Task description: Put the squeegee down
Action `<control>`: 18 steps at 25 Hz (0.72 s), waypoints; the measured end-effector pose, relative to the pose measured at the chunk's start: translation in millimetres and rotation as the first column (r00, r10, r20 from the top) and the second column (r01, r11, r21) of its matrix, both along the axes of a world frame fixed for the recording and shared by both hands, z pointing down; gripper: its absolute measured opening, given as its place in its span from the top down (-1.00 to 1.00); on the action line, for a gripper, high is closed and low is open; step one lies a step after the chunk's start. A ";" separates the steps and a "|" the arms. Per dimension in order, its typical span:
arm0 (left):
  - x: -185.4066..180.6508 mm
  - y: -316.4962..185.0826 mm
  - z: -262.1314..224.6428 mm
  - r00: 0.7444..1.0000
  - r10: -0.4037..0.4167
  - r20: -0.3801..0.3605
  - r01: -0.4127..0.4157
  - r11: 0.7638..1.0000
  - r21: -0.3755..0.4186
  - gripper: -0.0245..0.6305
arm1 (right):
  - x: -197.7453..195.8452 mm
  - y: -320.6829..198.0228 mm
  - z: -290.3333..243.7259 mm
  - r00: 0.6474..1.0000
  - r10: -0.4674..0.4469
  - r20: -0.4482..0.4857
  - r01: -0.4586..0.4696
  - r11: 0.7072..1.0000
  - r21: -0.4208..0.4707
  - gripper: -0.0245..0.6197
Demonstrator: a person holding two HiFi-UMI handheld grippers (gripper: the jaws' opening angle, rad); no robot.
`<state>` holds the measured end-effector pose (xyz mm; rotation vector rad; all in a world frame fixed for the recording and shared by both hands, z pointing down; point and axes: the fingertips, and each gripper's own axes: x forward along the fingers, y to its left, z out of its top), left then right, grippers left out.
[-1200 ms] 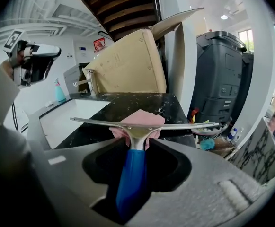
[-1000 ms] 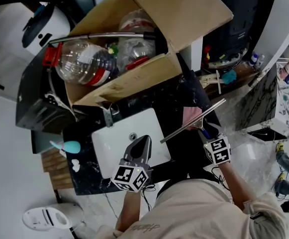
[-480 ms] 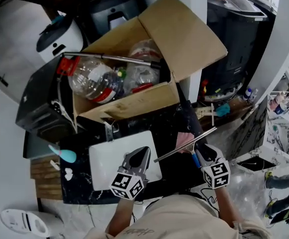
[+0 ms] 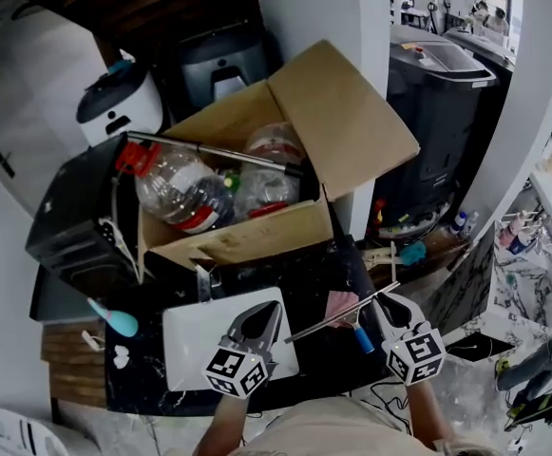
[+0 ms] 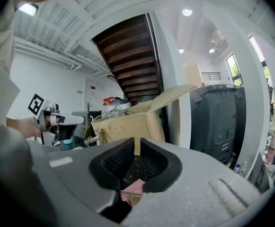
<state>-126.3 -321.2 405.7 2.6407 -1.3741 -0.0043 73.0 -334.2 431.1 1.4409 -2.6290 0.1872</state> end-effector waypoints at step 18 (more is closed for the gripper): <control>-16.9 6.2 -46.9 0.999 -0.013 -0.031 0.016 0.993 0.113 0.88 | -14.5 3.1 -68.5 0.991 -0.047 0.126 0.031 0.992 0.121 0.92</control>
